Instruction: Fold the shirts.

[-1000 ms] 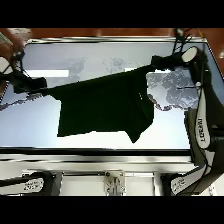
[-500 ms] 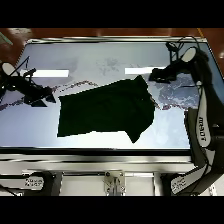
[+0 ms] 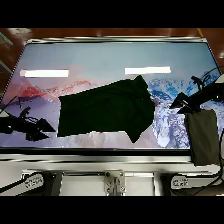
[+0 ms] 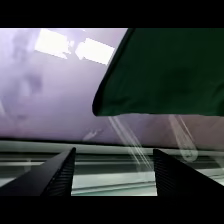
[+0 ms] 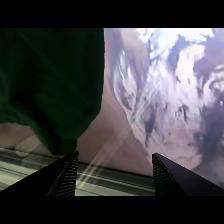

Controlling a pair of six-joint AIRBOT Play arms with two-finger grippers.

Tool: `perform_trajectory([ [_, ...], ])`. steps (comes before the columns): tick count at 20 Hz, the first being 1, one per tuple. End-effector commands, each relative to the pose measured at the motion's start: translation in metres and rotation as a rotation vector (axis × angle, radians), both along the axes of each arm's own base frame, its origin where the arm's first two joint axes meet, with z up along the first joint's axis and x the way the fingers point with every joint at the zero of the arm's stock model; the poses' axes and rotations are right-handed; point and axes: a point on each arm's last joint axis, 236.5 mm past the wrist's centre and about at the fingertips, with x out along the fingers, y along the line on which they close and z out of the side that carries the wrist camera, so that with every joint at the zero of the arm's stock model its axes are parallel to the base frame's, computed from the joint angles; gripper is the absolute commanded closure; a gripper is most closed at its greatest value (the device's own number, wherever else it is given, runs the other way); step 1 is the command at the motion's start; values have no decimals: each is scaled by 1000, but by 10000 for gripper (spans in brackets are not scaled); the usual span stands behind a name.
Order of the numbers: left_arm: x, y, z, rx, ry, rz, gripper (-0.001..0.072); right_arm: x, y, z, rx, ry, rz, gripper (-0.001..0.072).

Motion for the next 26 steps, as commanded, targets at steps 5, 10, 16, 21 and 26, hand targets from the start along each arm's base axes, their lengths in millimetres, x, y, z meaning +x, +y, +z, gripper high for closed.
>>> perform_trajectory([
  [5,17,-20,-31,-92,-83,99,134,-10,5,-18,64,9,-62,135],
  [10,30,-32,-51,-61,-82,92,188,-11,4,-18,59,12,-61,67],
  [16,34,-33,-50,-65,-79,99,668,-35,36,-65,19,84,-4,46],
  [21,56,-25,-17,-26,-198,79,668,-25,80,-94,73,24,-82,83],
  [26,62,-23,0,-10,-255,78,668,-32,110,-111,120,94,-78,110],
])
